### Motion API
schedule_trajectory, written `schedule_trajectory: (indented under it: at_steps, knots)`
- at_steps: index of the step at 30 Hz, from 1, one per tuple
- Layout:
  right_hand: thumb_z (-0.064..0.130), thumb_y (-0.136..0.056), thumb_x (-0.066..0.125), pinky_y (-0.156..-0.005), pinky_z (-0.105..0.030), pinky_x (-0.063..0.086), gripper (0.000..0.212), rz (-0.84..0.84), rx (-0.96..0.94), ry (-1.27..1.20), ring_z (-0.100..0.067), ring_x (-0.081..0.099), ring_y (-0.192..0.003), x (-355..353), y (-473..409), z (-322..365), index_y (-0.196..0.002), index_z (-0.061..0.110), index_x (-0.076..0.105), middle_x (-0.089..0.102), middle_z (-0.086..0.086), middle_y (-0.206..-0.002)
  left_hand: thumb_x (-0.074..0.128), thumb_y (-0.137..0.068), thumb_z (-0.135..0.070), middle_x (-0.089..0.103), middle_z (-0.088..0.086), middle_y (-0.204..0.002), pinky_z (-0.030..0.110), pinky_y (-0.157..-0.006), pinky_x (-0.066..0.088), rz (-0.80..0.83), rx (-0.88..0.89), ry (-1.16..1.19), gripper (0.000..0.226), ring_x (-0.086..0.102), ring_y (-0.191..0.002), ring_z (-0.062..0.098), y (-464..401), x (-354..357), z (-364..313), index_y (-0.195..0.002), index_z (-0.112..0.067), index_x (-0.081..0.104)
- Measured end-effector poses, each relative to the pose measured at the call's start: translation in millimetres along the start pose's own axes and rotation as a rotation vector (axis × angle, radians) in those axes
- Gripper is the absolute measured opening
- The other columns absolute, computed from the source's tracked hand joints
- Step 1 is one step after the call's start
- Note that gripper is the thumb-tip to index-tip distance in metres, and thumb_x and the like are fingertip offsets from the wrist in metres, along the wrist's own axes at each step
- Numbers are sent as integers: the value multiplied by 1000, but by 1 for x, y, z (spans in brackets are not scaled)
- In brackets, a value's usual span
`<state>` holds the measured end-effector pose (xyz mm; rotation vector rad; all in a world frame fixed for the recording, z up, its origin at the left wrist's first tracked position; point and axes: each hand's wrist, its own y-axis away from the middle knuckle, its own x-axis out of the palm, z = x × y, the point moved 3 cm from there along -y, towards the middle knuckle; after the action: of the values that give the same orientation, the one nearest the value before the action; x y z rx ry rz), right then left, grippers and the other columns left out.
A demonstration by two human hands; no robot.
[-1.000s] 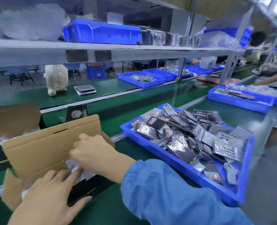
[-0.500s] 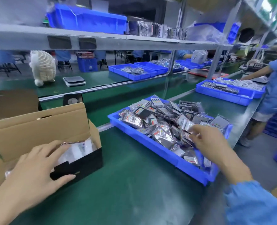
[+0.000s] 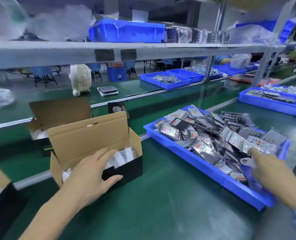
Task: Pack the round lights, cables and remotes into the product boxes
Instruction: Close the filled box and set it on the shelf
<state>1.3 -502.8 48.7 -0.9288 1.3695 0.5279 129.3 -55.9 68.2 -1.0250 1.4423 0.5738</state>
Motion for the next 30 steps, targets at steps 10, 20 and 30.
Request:
schedule_trajectory:
  at_steps: [10, 20, 30]
  knots:
    - [25, -79, 75, -73, -19, 54, 18, -242, -891, -1048, -5, 68, -81, -132, 49, 240, -97, 25, 73, 71, 15, -92, 97, -14, -42, 68, 35, -87, 64, -66, 56, -110, -175, -372, 85, 66, -79, 57, 63, -1, -11, -83, 5, 77]
    - [17, -88, 67, -77, -38, 49, 21, -122, -1223, -708, -25, 61, -91, -110, 53, 389, -109, 13, 67, 67, -3, -100, 96, -24, -28, 62, 12, -73, 40, -52, 55, -121, -187, -298, 54, 64, -67, 34, 28, 6, -11, -67, -11, 67]
    - [46, -102, 35, -90, -37, 45, 52, 101, -1510, -272, -28, 57, -95, -102, 98, 408, -83, 12, 69, 69, -6, -94, 46, -91, -50, 66, -19, -104, 14, -113, 23, -504, 29, 5, 36, 36, -138, 9, 70, 6, -3, -97, -22, 67]
